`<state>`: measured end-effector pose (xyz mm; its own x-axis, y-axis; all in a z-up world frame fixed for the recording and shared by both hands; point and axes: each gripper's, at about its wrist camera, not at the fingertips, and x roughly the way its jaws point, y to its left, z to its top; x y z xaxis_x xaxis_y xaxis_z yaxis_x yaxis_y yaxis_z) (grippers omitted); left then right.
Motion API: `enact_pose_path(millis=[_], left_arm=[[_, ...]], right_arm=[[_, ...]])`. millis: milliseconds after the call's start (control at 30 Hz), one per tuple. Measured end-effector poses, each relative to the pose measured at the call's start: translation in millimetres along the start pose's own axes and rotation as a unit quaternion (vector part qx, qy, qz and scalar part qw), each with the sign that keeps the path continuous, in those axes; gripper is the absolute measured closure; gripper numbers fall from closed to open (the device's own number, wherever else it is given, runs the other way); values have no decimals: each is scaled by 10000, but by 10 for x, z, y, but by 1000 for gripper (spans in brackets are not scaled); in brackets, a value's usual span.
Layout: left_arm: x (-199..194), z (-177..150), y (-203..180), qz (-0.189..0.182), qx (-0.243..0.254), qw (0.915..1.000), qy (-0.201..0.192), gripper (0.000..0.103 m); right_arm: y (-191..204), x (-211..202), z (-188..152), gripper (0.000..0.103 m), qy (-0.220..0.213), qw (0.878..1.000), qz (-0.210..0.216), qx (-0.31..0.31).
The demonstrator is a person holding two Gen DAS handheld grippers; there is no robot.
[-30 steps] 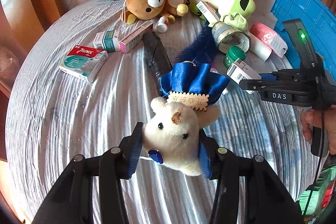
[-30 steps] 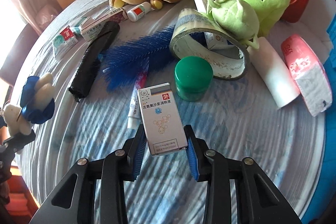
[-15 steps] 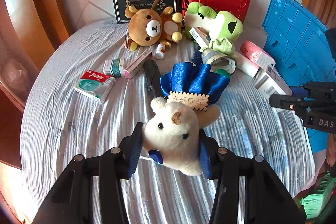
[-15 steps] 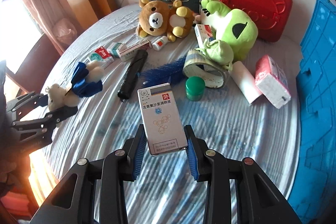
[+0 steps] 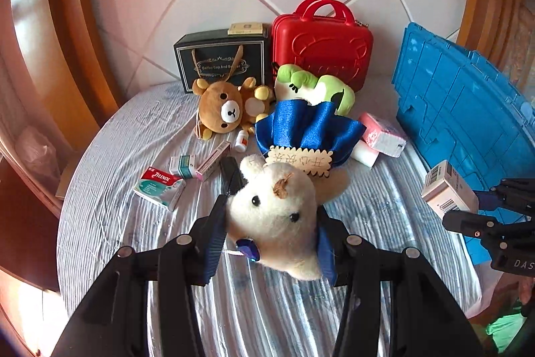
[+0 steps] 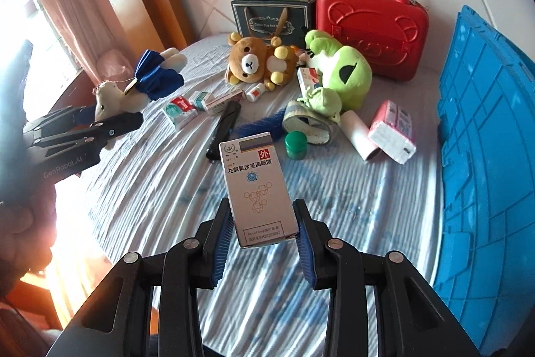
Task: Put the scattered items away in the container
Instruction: 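Carry the teddy and medicine box in both tools over the blue crate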
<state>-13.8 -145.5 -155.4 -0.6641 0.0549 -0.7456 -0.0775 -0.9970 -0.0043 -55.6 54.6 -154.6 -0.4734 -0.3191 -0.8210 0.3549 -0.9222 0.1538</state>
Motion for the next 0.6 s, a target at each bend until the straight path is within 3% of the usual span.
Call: enact_pose_path(millis=[200,600], left_arm=[[-267,178,-217,-4,39,9997,-229,57],[-713,579,-745,-105,23,9972,-736,57]], right_arm=[[-142,-400,55,68,-369,9992,56,115],[-531,-897,81,68,-663,9978,73,27]])
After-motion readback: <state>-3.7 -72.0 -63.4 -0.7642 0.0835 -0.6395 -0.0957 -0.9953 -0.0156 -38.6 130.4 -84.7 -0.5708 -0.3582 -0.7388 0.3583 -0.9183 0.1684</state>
